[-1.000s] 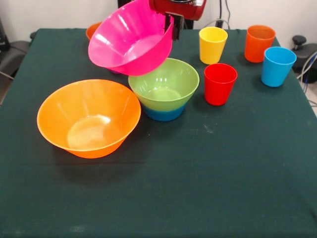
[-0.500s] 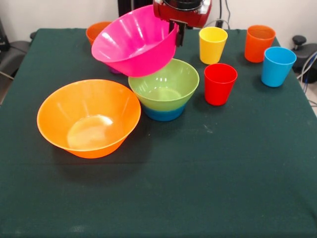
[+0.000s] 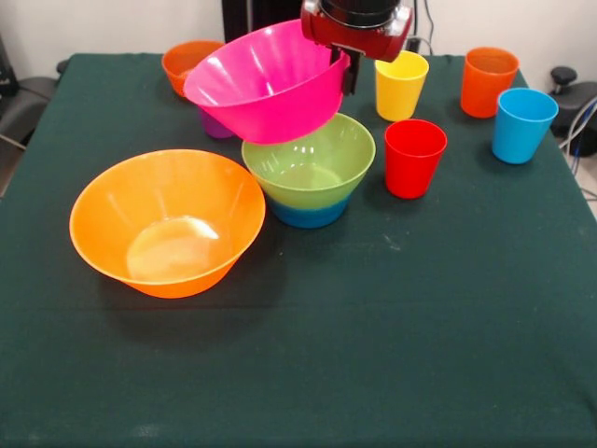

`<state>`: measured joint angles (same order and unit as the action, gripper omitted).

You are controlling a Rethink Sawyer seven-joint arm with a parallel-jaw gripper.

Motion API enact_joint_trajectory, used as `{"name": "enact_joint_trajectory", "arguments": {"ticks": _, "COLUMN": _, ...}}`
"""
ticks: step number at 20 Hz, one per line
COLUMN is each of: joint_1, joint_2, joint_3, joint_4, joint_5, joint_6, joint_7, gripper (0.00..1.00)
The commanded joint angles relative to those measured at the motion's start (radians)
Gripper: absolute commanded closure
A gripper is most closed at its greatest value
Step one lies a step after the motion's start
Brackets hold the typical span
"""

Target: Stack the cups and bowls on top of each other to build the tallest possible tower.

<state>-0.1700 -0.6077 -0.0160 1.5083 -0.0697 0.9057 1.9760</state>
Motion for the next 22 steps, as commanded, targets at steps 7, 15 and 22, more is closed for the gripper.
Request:
{"name": "enact_joint_trajectory", "arguments": {"ticks": 7, "joint_1": 0.071, "joint_2": 0.048, "joint_3": 0.000, "joint_4": -0.073, "joint_5": 0.059, "joint_6": 0.026, "joint_7": 0.230, "gripper": 1.00}}
{"name": "enact_joint_trajectory", "arguments": {"ticks": 15, "joint_1": 0.085, "joint_2": 0.083, "joint_3": -0.017, "joint_4": -0.089, "joint_5": 0.071, "joint_6": -0.010, "joint_7": 0.228, "gripper": 1.00}}
{"name": "enact_joint_trajectory", "arguments": {"ticks": 22, "joint_1": 0.106, "joint_2": 0.132, "joint_3": -0.048, "joint_4": -0.113, "joint_5": 0.051, "joint_6": -0.064, "joint_7": 0.240, "gripper": 1.00}}
